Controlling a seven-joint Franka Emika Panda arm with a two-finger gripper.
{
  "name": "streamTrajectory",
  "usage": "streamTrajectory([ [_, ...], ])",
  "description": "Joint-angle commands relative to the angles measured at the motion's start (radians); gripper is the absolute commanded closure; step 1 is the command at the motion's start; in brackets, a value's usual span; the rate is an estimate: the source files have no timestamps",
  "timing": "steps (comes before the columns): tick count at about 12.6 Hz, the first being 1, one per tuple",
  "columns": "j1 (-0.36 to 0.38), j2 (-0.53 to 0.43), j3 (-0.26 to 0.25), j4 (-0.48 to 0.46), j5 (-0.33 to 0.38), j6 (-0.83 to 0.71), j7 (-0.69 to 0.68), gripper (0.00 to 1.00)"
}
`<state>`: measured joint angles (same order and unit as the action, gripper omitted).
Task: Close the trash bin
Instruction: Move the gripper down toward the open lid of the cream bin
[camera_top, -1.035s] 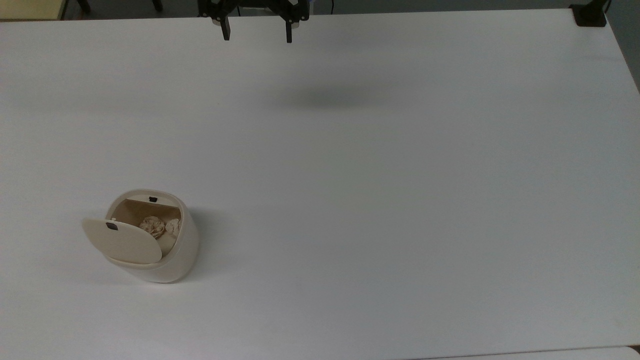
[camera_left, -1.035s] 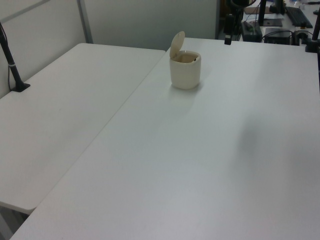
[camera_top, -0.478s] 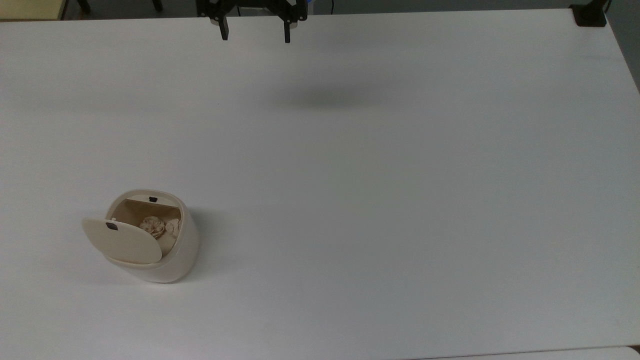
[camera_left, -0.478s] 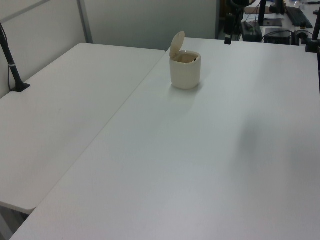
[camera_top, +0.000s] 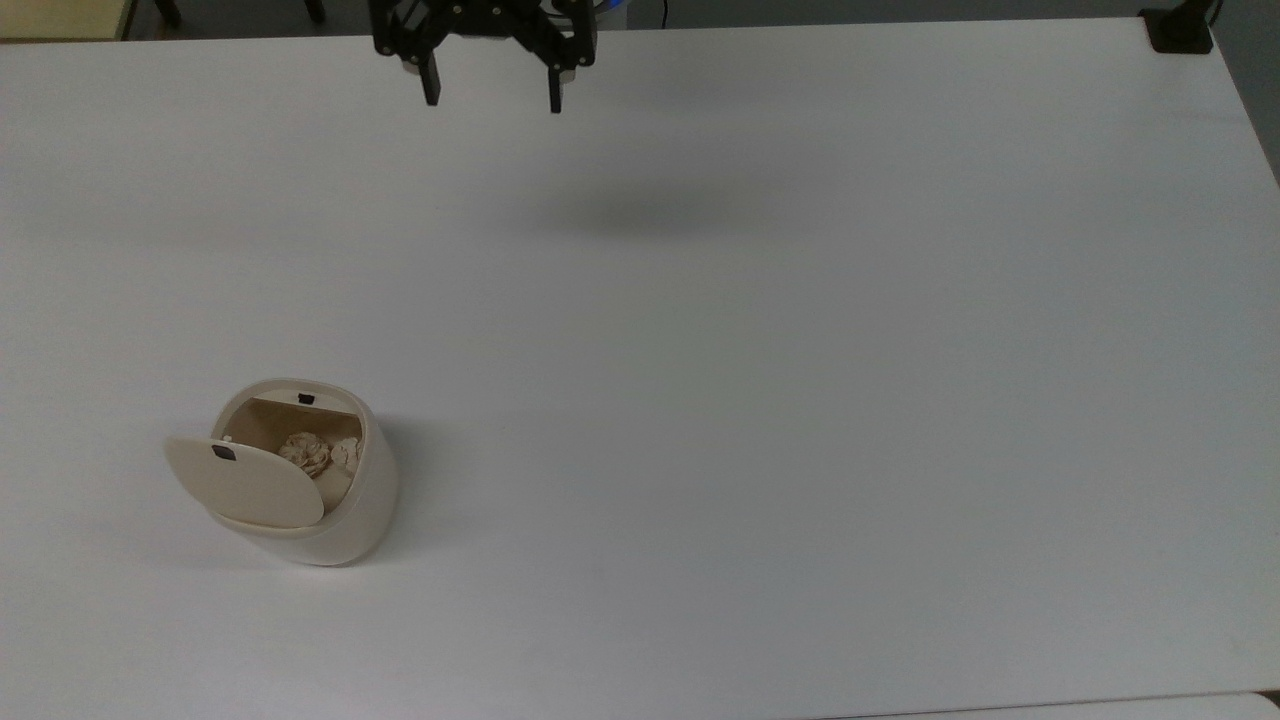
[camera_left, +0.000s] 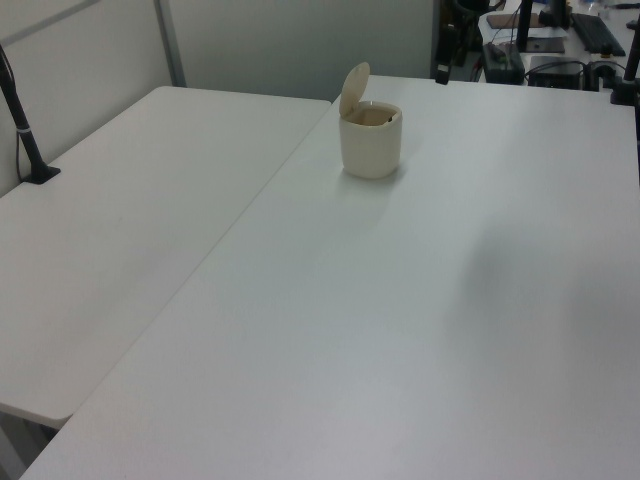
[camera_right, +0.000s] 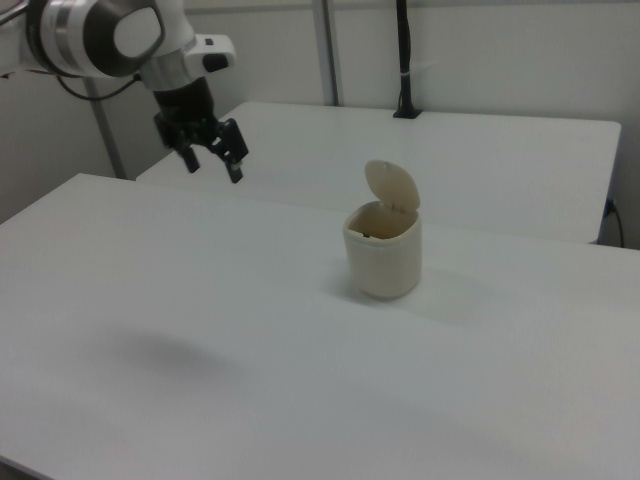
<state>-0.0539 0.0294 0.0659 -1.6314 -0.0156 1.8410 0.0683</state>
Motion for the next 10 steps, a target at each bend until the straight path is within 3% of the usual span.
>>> streamTrajectory([
  [1,-0.036,0.085,-0.008,0.082,0.014,0.130,0.242,0.07],
  [3,-0.047,0.133,-0.009,0.123,0.011,0.188,0.396,0.06],
  [7,-0.047,0.193,-0.073,0.153,0.011,0.424,0.727,0.06],
  [8,-0.044,0.219,-0.087,0.169,0.009,0.461,0.789,0.15],
  [10,-0.041,0.274,-0.126,0.209,0.011,0.542,0.888,0.52],
])
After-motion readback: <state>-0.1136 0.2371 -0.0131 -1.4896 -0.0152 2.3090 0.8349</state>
